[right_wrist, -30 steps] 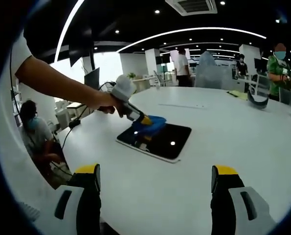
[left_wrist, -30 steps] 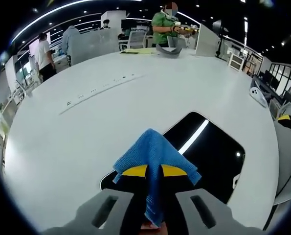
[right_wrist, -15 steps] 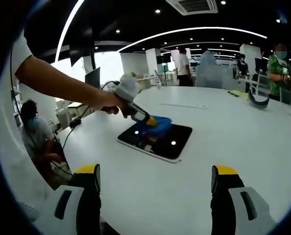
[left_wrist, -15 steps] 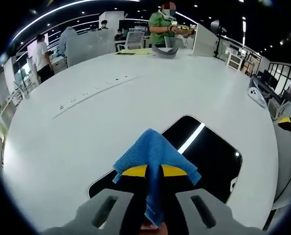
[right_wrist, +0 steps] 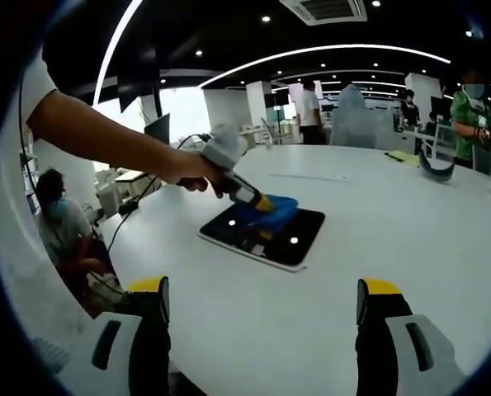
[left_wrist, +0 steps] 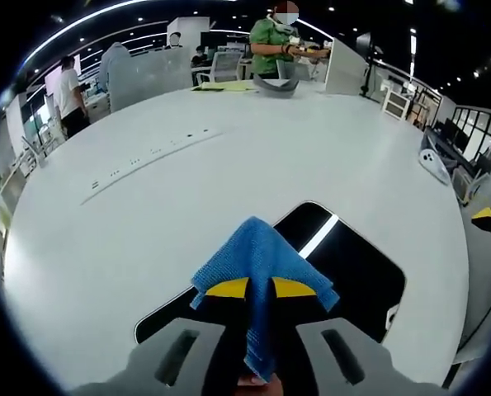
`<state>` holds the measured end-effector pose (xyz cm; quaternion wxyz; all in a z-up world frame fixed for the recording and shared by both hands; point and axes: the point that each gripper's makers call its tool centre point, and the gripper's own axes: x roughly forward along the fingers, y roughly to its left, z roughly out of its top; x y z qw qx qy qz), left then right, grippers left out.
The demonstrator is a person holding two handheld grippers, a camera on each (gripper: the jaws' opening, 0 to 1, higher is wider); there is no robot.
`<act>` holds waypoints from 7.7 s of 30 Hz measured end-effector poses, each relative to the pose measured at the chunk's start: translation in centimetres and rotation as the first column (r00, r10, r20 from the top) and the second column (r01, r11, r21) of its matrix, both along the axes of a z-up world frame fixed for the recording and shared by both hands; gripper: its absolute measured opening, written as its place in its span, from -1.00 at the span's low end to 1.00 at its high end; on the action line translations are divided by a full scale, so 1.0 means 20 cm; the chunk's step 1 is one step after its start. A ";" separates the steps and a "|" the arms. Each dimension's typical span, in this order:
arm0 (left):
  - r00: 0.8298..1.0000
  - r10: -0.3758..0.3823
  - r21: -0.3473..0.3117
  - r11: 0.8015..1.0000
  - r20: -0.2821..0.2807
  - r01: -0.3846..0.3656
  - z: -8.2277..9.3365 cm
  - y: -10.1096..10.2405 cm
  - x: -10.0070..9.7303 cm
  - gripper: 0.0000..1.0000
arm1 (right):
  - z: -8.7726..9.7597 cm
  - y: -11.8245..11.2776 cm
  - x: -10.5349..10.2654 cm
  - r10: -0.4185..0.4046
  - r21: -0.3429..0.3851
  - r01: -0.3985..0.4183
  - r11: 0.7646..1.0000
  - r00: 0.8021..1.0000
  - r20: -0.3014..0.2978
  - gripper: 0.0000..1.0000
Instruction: Wipe the mirror surface with the cleaning cloth until all visible marks leave the cleaned area.
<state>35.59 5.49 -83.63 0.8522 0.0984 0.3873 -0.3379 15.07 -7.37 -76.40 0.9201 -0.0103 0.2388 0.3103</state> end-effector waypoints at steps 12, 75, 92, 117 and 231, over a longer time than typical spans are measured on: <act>1.000 -0.006 -0.008 1.000 -0.004 0.006 0.00 -0.07 0.01 -0.86 | 0.00 0.00 -0.01 0.006 0.000 -0.006 1.000 1.000 -0.002 0.88; 0.999 -0.042 -0.021 0.999 -0.033 0.042 0.00 -0.37 0.05 -0.86 | 0.01 -0.13 0.04 -0.029 0.018 0.029 0.999 1.000 -0.004 0.88; 1.000 -0.027 -0.021 0.999 -0.017 0.026 0.00 -0.37 0.05 -0.87 | 0.01 -0.14 0.03 -0.032 0.009 0.032 0.999 0.999 0.000 0.88; 0.999 -0.027 -0.059 0.998 -0.016 0.026 -0.01 -0.38 -0.04 -0.88 | 0.01 -0.13 0.01 -0.027 0.009 0.027 1.000 1.000 -0.005 0.88; 0.998 -0.045 -0.010 0.999 0.035 0.045 -0.03 -0.04 -0.16 -0.89 | 0.02 0.00 -0.01 0.035 -0.023 -0.036 0.999 0.999 -0.016 0.86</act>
